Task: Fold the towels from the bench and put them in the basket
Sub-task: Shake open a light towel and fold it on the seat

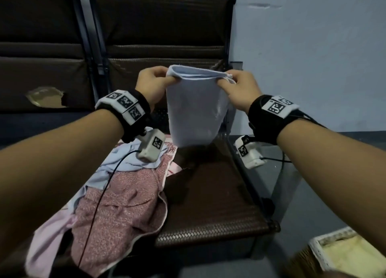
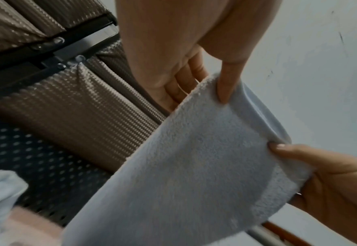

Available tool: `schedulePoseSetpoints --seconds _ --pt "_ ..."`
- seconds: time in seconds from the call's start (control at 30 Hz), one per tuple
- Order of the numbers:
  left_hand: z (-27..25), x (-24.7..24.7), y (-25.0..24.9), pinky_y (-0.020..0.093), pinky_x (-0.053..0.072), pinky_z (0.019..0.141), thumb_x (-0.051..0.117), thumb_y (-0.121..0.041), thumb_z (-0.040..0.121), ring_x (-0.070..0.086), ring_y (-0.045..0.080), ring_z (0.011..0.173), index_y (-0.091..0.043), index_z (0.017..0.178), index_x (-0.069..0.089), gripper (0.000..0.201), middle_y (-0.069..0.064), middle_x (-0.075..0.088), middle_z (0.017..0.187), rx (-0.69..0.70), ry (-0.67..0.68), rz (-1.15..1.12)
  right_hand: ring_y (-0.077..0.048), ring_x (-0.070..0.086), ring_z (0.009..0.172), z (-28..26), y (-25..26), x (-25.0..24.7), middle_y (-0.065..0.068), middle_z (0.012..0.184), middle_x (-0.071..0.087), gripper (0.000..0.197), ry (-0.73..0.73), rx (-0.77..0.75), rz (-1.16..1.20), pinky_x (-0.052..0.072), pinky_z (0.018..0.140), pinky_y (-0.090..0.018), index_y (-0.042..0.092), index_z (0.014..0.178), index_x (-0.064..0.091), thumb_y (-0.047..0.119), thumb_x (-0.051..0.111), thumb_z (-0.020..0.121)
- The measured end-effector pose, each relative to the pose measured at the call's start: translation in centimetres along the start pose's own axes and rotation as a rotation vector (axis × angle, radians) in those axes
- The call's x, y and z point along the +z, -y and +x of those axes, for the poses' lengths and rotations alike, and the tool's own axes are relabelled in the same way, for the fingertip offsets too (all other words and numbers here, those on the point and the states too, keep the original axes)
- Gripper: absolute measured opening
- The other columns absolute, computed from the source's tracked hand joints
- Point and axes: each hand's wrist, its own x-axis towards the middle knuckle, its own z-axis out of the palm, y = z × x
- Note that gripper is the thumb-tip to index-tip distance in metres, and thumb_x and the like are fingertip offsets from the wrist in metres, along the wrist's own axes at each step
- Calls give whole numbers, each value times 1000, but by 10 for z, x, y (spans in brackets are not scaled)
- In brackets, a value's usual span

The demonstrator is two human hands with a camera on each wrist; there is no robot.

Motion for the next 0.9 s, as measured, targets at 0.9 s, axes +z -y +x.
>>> schedulePoseSetpoints --seconds 0.9 --pt "-83 -1 164 39 62 61 56 -5 94 68 29 73 -6 82 57 13 19 67 93 -636 195 330 -24 71 87 -78 -129 100 -8 95 75 24 414 536 -84 59 87 -44 1 100 76 17 76 81"
